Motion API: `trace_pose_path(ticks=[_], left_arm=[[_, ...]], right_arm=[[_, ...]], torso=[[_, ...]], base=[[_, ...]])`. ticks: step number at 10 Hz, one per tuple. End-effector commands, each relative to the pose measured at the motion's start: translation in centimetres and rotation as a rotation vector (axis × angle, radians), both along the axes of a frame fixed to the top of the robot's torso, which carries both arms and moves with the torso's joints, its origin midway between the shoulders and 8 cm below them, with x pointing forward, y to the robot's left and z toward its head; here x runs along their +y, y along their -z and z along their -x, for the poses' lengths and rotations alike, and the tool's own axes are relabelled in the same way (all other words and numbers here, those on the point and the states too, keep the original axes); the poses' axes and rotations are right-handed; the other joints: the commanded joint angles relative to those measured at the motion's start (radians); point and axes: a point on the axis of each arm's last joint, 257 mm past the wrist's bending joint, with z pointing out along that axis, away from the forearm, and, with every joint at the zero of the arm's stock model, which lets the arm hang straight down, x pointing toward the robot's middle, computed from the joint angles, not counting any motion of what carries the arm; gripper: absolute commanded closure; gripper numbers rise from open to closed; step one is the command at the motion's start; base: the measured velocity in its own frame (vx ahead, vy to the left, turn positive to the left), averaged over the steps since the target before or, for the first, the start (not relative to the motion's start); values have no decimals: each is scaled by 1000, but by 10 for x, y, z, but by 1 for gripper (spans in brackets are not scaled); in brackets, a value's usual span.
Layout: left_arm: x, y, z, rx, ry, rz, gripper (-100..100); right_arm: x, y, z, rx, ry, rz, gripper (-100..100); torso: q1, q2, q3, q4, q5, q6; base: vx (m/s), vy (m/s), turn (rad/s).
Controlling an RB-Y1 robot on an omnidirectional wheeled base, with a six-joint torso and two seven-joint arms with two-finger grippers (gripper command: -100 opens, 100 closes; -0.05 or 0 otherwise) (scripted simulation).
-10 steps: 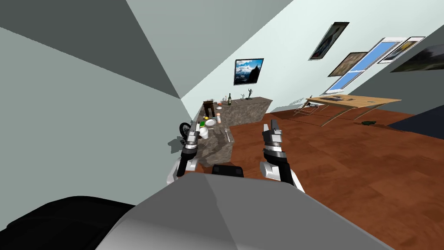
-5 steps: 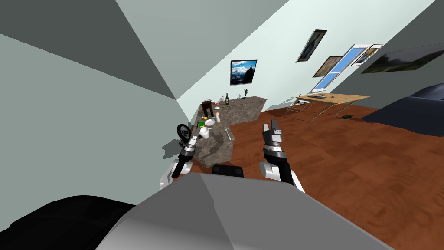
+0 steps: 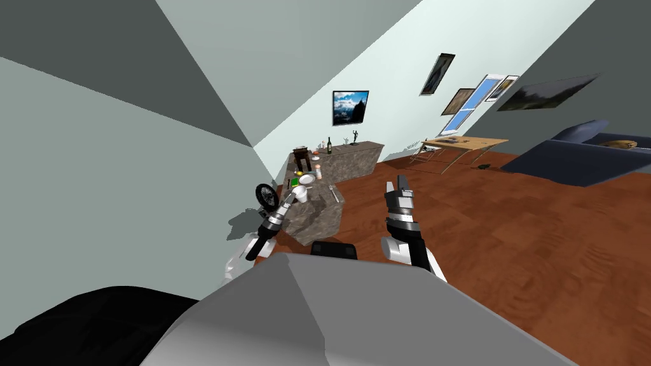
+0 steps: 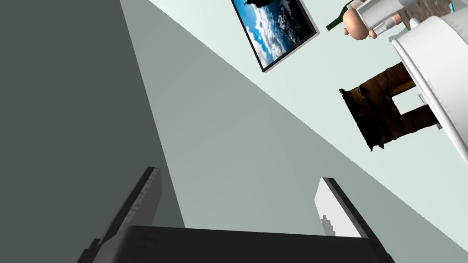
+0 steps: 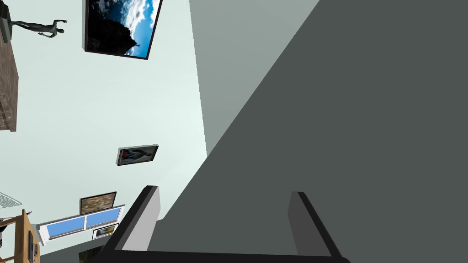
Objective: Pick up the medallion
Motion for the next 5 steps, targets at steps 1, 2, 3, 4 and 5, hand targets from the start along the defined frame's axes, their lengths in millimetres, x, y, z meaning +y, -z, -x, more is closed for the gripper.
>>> trace_pose_path(ticks=[1,2,3,4,5], left_arm=[[8,17,-2,38,8,-64,-100],[15,31,-2,68,9,-106,-100],[15,31,-2,70,14,-116,-100],[23,44,-2,100,21,-167,-100],[30,57,-1,128,26,-211,-100]], right_arm=[[0,0,0,0,0,0,0],[0,0,0,0,0,0,0],[0,0,0,0,0,0,0],[0,0,0,0,0,0,0],[0,0,0,0,0,0,0]], torso=[[0,0,0,0,0,0],[0,0,0,0,0,0],[1,1,0,0,0,1],[0,0,0,0,0,0],[0,0,0,0,0,0]], base=[[-46,59,-112],[-53,77,-231],[-46,63,-76],[-50,60,-105],[-60,79,-256]])
